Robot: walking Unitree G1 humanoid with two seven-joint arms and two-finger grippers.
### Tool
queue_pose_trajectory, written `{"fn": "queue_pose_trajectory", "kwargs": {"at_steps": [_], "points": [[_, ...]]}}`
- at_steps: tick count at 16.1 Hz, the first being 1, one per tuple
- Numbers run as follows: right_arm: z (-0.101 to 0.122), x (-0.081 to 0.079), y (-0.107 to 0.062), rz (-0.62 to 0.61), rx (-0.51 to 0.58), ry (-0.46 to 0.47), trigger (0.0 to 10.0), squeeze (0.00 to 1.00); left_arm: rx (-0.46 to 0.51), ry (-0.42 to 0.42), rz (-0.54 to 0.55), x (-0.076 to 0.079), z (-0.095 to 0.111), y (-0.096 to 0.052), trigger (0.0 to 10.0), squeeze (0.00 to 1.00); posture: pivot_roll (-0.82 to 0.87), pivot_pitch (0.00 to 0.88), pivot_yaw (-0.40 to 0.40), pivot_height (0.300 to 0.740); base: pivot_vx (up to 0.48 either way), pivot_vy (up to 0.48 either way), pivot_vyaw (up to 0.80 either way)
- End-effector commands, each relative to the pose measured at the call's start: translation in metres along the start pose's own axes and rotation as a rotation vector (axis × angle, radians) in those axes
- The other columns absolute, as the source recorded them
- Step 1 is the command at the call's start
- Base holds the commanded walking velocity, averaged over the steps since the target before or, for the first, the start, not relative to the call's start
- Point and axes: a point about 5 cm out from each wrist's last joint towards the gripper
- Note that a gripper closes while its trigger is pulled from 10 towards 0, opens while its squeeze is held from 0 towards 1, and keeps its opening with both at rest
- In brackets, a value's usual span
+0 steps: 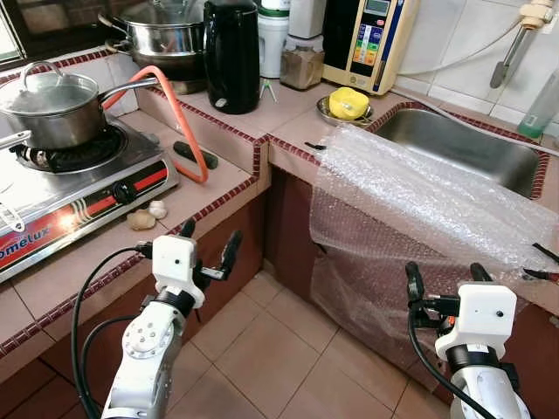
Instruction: Kitchen organization
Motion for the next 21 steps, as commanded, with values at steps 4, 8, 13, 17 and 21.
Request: {"fn": "queue_pose_trajectory", "kwargs": {"at_steps": [4,8,13,17,21], "points": [[0.000,0.002,0.000,-0.013,-0.017,0.019,10.0,0.00,-0.038,-0.034,0.003,-0.002,-0.003,0.001,10.0,0.00,0.05,0.000,-0.025,0.740,0.000,0.000,-0.36],[-0.001,0.000,-0.002,0.000,-0.025,0.022,10.0,0.00,-0.067,-0.070,0.027,-0.006,-0.009,0.000,10.0,0.00,0.04,0.000,-0.026,0.740,0.000,0.000,-0.40],[0.000,0.001,-0.003,0.013,-0.027,0.017,10.0,0.00,-0.080,-0.065,0.033,-0.006,-0.010,-0.002,10.0,0.00,0.04,0.000,-0.034,0.740,0.000,0.000,-0.48],[-0.001,-0.001,-0.003,0.024,-0.032,0.020,10.0,0.00,-0.111,-0.104,0.049,-0.005,-0.013,-0.001,10.0,0.00,0.04,0.000,-0.036,0.740,0.000,0.000,-0.80],[-0.001,-0.002,-0.002,0.026,-0.037,0.030,10.0,0.00,-0.114,-0.094,0.035,-0.004,-0.012,-0.001,10.0,0.00,0.05,0.000,-0.038,0.740,0.000,0.000,-0.80]]}}
Point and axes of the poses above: a point about 5 cm out from each wrist's last joint towards the gripper, its own y axis pointing out of the wrist towards the gripper, its own z axis along the axis of the wrist's last joint, x = y × z, and after that the axes turned 10 degrees about -y, right-handed
